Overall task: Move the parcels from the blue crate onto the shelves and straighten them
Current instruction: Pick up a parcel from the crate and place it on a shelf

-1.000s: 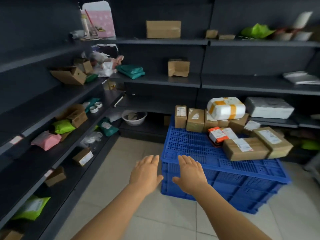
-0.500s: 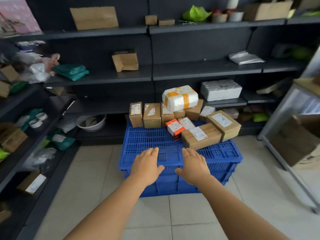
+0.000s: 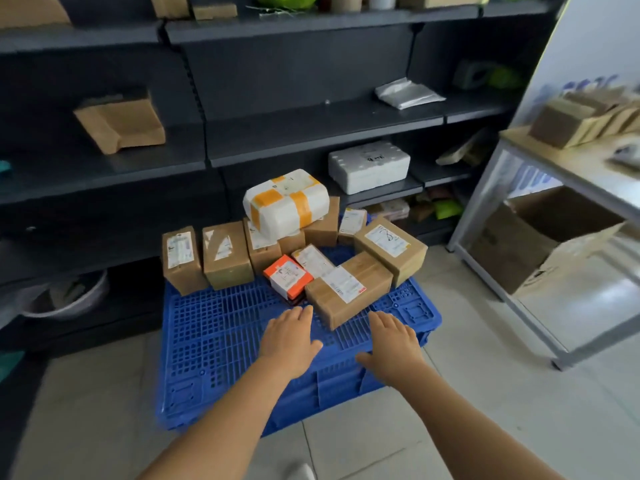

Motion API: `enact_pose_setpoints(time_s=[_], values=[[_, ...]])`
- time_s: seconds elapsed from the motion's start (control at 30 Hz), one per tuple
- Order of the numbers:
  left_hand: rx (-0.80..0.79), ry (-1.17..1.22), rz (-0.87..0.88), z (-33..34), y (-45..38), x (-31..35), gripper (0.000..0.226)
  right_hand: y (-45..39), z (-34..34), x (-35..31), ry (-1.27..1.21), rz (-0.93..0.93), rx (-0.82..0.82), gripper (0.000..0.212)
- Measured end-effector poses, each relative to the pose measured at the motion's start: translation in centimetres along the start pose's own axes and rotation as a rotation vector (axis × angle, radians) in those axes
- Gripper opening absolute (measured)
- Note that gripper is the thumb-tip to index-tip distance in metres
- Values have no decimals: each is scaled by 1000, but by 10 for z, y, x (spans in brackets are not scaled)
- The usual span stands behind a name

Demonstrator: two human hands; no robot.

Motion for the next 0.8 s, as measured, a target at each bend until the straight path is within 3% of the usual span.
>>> enact_pose_setpoints(time_s=[0.3, 0.43, 0.8], values=[[-156, 10, 57, 10, -134, -32, 76, -101, 23, -3, -189, 197, -91, 63], [-205, 31, 47, 30, -180, -36, 78, -138, 42, 3, -314, 272, -108, 71], [-282, 28, 37, 85, -259, -29, 81, -199, 102, 26, -526, 455, -152, 70]])
Point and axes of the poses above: each hand's wrist, its own y-axis away from the middle knuckle, its own z-axis out of the palm, x = y × z, the point moved 1 cm from there along -y, towards the middle knuckle, and after that the axes turned 1 degree about x, right-handed, at the moved point
